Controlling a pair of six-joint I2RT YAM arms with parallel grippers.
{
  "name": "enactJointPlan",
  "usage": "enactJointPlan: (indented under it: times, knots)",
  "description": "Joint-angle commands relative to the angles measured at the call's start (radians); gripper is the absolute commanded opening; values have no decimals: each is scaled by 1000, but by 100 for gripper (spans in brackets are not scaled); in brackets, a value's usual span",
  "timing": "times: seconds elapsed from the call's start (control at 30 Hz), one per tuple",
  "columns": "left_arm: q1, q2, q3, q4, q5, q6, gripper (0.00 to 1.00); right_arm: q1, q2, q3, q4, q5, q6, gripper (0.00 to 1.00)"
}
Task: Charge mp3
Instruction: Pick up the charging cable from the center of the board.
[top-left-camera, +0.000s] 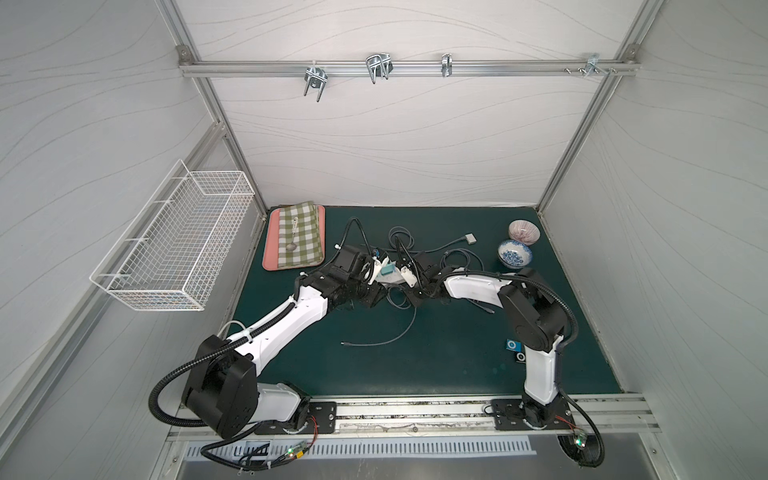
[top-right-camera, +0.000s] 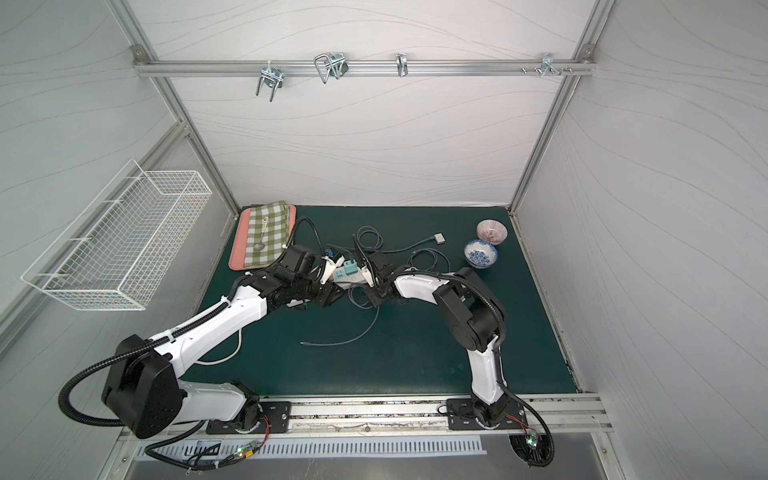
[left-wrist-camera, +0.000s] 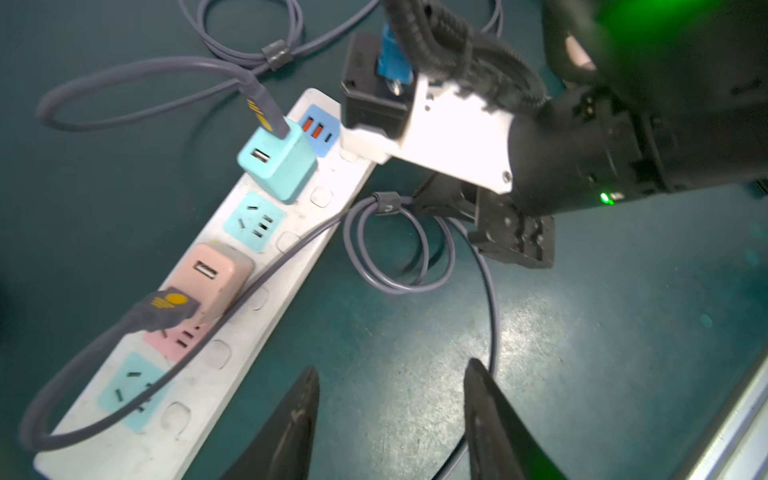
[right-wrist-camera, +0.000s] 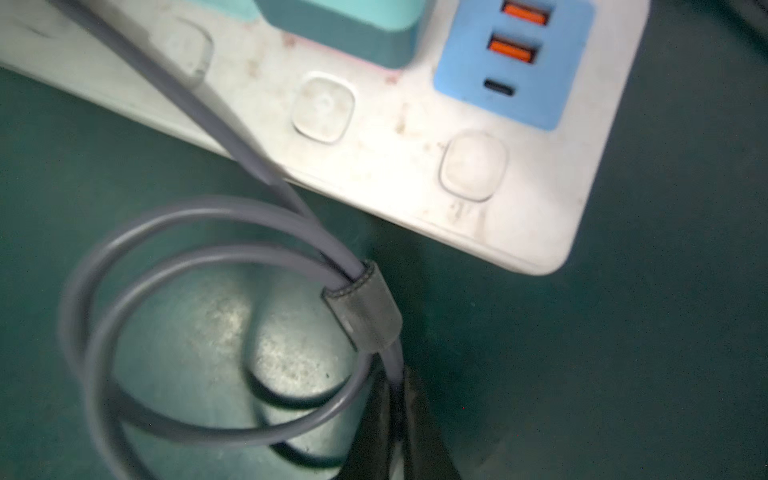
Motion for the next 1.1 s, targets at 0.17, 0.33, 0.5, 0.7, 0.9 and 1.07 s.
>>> enactJointPlan:
  times: [0.17, 0.33, 0.5, 0.7, 0.9, 1.07]
  knots:
    - [-22, 40, -42, 102, 184, -42, 50, -119, -60, 126, -178, -140, -33, 0]
    - [-109, 103, -73, 152, 153, -67, 50, -148, -71, 208, -246, -276, -5, 0]
    - [-146, 136, -117, 268, 128, -148, 52, -158, -72, 271, -317, -360, 60, 0]
    - [-165, 165, -170, 450, 139, -239, 53, -168, -95, 279, -336, -424, 133, 0]
    - [-187, 247, -179, 590, 165, -304, 53, -169, -112, 272, -340, -442, 166, 0]
    - [-214, 299, -174, 669, 208, -338, 53, -168, -114, 271, -335, -449, 189, 0]
